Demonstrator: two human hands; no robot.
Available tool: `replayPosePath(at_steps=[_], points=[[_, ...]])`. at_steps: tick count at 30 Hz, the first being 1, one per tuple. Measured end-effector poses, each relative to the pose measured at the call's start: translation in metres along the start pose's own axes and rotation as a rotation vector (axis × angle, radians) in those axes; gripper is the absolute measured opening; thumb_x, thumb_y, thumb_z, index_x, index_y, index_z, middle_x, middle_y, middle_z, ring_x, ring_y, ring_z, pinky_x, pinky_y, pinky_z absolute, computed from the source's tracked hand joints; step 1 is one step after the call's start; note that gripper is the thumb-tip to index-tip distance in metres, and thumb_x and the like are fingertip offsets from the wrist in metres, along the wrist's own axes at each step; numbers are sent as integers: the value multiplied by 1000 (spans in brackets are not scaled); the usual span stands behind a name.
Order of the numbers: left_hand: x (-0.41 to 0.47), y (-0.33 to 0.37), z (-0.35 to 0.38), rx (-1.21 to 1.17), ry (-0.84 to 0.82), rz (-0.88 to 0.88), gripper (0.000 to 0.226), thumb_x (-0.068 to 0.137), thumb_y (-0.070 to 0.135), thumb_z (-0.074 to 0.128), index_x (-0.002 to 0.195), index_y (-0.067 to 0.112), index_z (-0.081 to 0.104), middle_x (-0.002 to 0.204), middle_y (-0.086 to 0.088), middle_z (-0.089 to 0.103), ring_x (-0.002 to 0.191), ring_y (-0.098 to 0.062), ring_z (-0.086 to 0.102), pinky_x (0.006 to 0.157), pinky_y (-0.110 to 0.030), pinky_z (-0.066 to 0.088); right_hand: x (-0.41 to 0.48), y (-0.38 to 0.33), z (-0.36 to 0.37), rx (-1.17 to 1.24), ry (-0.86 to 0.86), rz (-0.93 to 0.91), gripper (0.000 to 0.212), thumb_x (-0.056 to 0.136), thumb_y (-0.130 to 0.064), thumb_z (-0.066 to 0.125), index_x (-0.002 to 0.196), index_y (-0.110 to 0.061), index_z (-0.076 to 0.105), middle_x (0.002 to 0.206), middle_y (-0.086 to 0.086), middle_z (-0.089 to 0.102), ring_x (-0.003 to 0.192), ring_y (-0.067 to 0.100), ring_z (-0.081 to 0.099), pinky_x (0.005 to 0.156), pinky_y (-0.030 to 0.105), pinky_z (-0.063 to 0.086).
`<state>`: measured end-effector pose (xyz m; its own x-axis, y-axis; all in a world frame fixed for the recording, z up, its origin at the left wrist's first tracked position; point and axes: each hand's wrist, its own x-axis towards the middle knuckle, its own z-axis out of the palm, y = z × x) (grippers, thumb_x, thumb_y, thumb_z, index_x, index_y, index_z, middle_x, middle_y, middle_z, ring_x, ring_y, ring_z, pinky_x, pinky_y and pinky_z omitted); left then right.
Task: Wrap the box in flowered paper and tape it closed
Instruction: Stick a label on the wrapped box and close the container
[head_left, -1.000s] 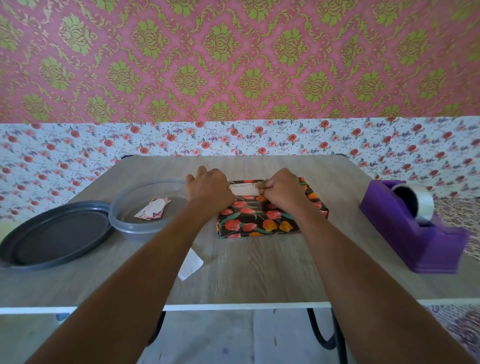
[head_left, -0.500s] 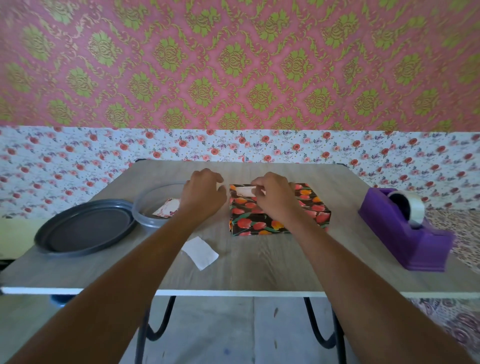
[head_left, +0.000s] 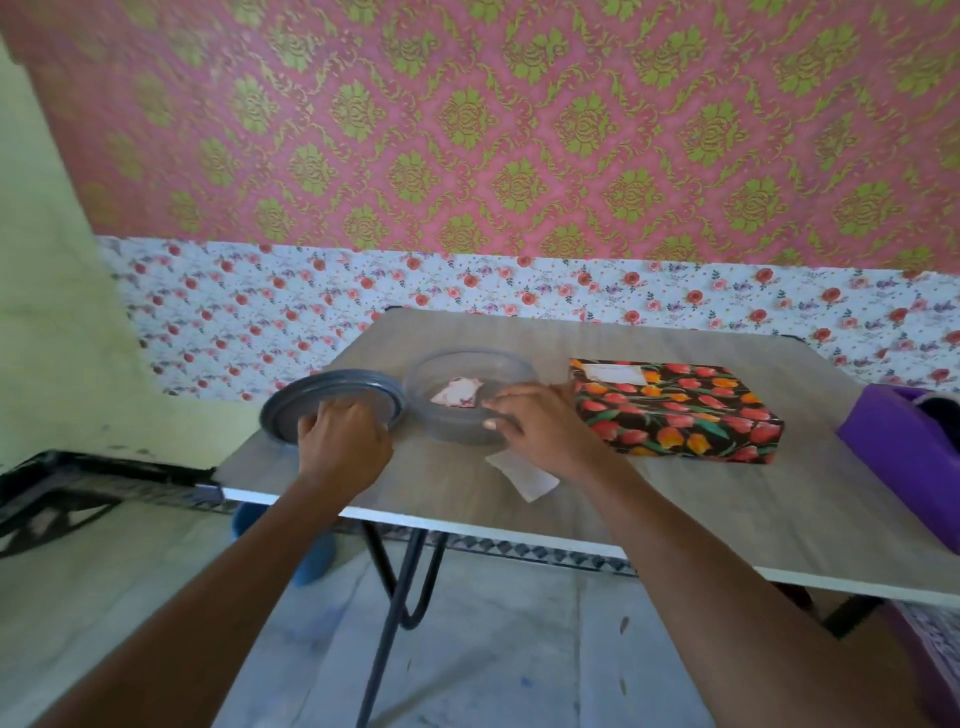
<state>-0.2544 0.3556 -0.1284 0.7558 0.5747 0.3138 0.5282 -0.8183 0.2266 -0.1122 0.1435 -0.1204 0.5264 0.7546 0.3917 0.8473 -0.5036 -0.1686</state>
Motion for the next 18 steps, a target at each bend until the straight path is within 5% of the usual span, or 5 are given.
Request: replayPosePath(at_steps=[3, 8, 10, 13, 18], points=[[1, -18, 4, 38, -17, 22, 22, 92, 26, 62, 107, 12, 69, 121, -7, 63, 117, -29, 55, 103, -47, 36, 2, 2, 6, 23, 42, 43, 28, 100, -21, 62, 125, -23, 73, 122, -4, 74, 114, 17, 64, 104, 46, 45], [13, -21, -5, -103, 222, 35, 23, 92, 5, 57, 115, 8, 56, 112, -14, 68, 102, -33, 65, 95, -49, 48, 3, 8, 12, 89, 90, 65, 31, 96, -10, 65, 121, -24, 76, 114, -5, 76, 103, 14, 69, 96, 45, 54], [19, -13, -21, -252, 357, -7, 17, 98, 8, 51, 115, 7, 49, 105, -14, 66, 91, -35, 65, 85, -49, 53, 2, 8, 11, 113, 113, 47, 31, 95, -6, 64, 121, -20, 75, 114, -1, 77, 101, 16, 70, 95, 44, 55], [30, 1, -51, -582, 498, -82, 14, 106, 19, 44, 112, 6, 47, 96, -4, 57, 79, -22, 54, 56, -25, 40, 3, 9, 11, 172, 127, 15, 30, 95, -5, 65, 122, -11, 74, 122, 6, 74, 110, 22, 69, 100, 44, 54], [59, 20, -69, -1062, 575, -227, 26, 106, 33, 47, 94, 9, 49, 73, 6, 49, 63, -4, 47, 52, -11, 35, 7, 13, 16, 222, 182, 34, 30, 95, -14, 71, 125, -11, 73, 135, 9, 66, 119, 23, 64, 105, 39, 52]])
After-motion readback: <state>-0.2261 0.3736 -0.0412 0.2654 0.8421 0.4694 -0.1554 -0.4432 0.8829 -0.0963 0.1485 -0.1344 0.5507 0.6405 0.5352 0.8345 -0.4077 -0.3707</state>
